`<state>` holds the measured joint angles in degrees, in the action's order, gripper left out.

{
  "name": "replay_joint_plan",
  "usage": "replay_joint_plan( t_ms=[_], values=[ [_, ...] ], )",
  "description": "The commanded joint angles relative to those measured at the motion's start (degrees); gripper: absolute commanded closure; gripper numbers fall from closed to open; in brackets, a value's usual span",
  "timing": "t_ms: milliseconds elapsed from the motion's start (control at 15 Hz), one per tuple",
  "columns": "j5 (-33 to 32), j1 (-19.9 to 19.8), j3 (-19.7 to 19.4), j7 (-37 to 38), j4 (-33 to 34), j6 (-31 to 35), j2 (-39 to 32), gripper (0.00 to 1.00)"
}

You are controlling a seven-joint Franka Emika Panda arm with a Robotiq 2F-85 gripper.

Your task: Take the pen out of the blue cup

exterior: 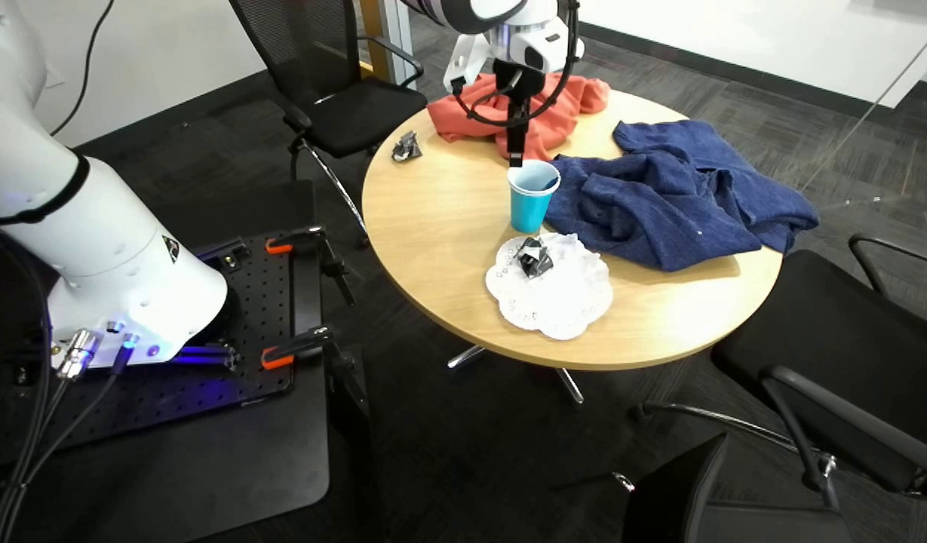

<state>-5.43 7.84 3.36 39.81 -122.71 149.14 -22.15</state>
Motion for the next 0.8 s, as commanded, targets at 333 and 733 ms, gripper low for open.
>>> replay_joint_plan(
  t_ms=[333, 733],
  values=[
    [1.9, 2.9, -3.0, -1.2, 4.8, -0.1, -3.9, 0.41],
    [2.6, 2.7, -3.1, -1.6, 6.3, -0.2, -5.6, 0.5]
  ],
)
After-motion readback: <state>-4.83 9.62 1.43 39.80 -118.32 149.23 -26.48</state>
